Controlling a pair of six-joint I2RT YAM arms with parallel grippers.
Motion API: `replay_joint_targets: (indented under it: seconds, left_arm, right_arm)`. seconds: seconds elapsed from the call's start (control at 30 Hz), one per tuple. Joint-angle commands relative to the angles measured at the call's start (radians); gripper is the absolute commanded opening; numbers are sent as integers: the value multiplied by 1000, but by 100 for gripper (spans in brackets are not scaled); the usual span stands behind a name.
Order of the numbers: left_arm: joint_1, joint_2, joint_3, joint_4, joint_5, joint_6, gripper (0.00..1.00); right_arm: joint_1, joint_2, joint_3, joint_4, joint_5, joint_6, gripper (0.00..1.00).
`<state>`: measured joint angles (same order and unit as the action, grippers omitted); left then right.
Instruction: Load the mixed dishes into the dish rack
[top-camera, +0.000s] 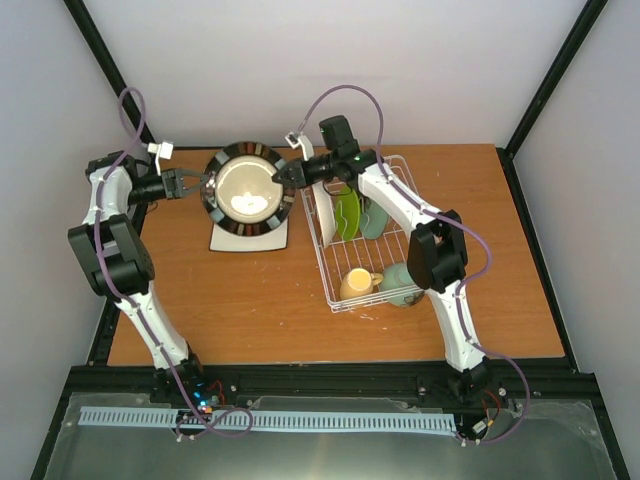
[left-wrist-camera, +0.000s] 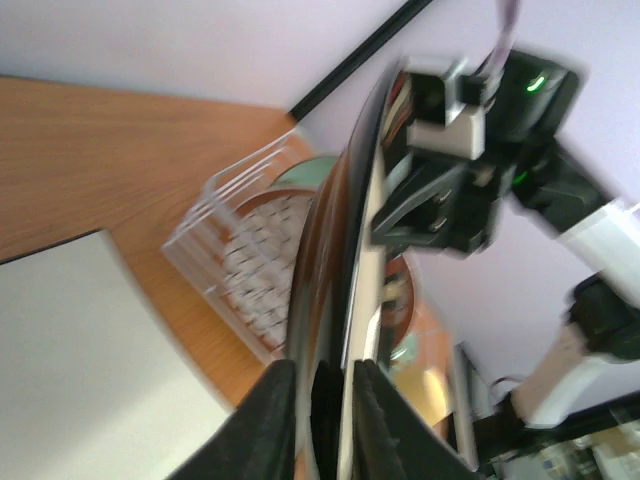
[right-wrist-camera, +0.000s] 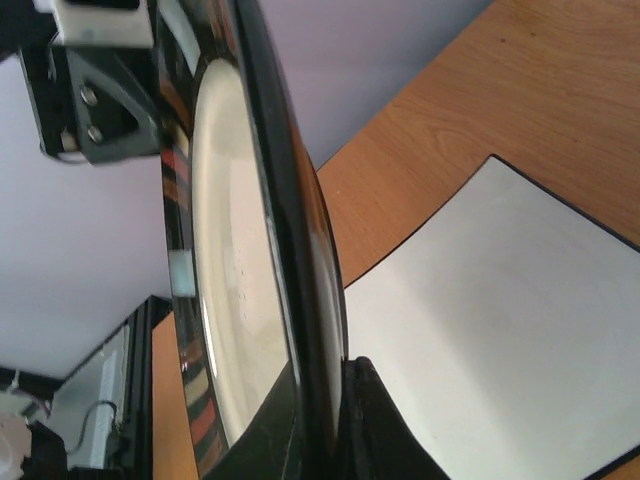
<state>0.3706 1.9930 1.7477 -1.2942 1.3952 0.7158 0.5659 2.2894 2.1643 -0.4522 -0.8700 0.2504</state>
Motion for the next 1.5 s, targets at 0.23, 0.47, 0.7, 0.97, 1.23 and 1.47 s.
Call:
replay_joint_targets:
  seconds: [0.23,0.47,0.7,0.97,1.23,1.47]
  left_arm:
    - [-33,13,106,-23,383,-50,99]
    - [-18,-5,174,-21,389,-79,100]
    - [8,-19,201,-22,401,-86,100]
    - [34,-91,394,21,369,-212,100]
    - [30,-658,-133,1259,-484,-1093,100]
    - [31,-761,-221,1105,-663,-971,100]
  right_arm:
    - [85,-131,-118,79,-181,-56,3]
    - [84,-160,-181,127,-155,-44,3]
    - [82,-189,-204,214,-137,-6,3]
    - [80,-250,-214,547,-202,232,3]
    - [71,-323,-109,456,-97,165,3]
    - [-66,-661,-437,319,379,-2,3]
